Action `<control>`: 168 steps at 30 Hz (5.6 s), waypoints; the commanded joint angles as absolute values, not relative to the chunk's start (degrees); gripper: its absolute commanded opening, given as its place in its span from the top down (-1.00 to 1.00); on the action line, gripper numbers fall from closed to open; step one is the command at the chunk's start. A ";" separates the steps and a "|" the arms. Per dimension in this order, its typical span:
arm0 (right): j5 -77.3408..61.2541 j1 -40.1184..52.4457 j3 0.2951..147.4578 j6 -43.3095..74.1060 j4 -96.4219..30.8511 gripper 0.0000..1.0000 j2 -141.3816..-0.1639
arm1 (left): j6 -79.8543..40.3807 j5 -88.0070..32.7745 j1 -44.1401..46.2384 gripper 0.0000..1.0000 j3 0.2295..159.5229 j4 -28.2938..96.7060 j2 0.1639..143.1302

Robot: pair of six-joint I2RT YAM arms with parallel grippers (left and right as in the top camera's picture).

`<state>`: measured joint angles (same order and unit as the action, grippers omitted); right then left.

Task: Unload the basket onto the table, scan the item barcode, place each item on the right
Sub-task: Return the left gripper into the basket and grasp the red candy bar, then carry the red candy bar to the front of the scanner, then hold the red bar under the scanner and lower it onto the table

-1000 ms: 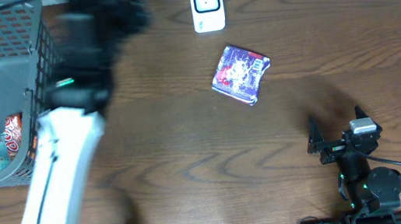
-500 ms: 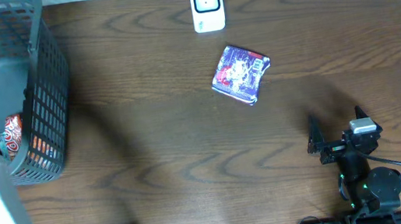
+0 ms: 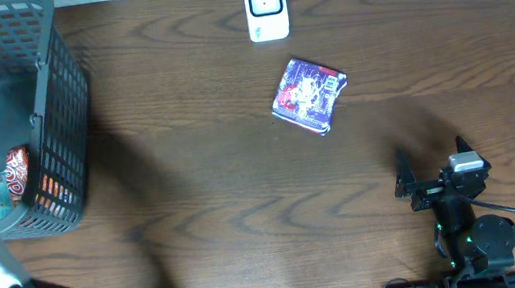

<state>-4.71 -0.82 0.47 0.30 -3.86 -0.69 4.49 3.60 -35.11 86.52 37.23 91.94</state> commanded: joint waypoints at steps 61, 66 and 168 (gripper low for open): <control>-5.04 -0.30 0.36 -0.49 -4.03 -0.98 -0.38 | 8.21 6.90 -30.22 0.86 90.32 39.11 108.90; -5.04 -0.27 0.36 -0.49 -4.03 -0.98 -0.38 | 4.19 -1.02 -28.29 0.85 90.43 30.15 96.84; -5.04 -0.30 0.36 -0.49 -4.03 -0.99 -0.38 | -31.27 -39.83 24.80 -0.09 89.93 26.50 117.36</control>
<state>-4.69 -0.82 0.47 0.32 -3.86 -0.69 -31.51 -38.44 28.73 90.32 26.59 121.21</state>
